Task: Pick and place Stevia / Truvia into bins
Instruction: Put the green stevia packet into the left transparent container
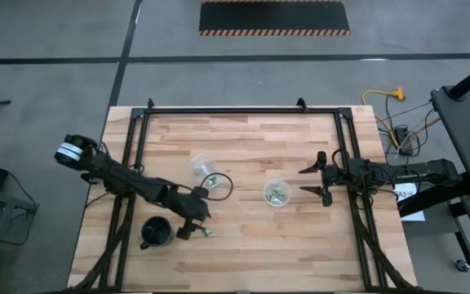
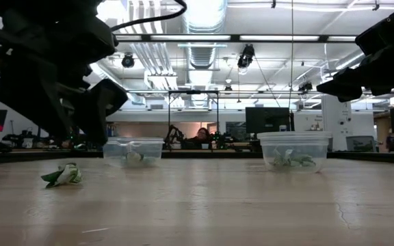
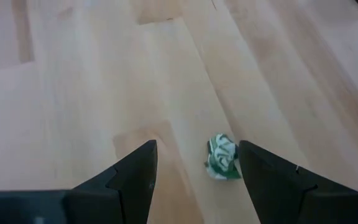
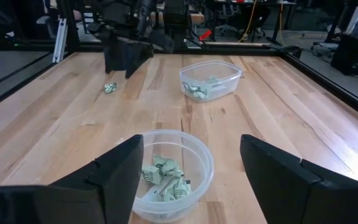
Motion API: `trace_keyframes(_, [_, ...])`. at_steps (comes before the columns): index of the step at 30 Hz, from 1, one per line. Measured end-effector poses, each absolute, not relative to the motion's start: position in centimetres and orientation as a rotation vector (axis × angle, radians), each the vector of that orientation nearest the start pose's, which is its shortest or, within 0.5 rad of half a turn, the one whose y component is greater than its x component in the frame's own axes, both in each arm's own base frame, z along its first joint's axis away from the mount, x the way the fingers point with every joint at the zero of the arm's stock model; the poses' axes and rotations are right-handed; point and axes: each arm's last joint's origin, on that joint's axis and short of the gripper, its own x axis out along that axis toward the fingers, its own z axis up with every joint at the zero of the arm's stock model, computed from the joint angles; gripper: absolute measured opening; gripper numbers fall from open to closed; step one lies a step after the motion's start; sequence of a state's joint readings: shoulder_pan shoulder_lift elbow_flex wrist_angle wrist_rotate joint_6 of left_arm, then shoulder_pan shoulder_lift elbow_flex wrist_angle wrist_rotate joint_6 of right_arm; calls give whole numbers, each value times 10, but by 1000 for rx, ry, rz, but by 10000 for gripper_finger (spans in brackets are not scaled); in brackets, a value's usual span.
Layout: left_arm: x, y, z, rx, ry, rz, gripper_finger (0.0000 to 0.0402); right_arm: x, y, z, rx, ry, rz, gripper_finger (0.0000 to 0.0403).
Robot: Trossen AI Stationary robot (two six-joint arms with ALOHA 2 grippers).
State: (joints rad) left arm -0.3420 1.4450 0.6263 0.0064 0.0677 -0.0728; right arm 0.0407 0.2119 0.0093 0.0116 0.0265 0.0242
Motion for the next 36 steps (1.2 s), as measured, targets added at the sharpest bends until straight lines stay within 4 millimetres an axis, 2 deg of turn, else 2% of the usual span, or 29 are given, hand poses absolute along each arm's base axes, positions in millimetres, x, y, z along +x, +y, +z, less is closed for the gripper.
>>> trace_keyframes(10, [260, -105, 156, -2, 985, -321, 209, 109, 4, 150, 17, 191, 12, 260])
trace_keyframes(21, [270, -111, 138, -82, 1064, -295, 209, 109, 4, 150, 18, 191, 12, 253])
trace_keyframes(29, [271, -111, 138, -107, 1066, -286, 208, 109, 4, 150, 16, 191, 12, 261])
trace_keyframes(33, [272, -112, 139, -108, 1064, -288, 194, 109, 4, 150, 17, 191, 12, 258])
trace_keyframes(36, [273, -113, 140, -125, 1069, -320, 159, 109, 4, 150, 19, 191, 12, 254])
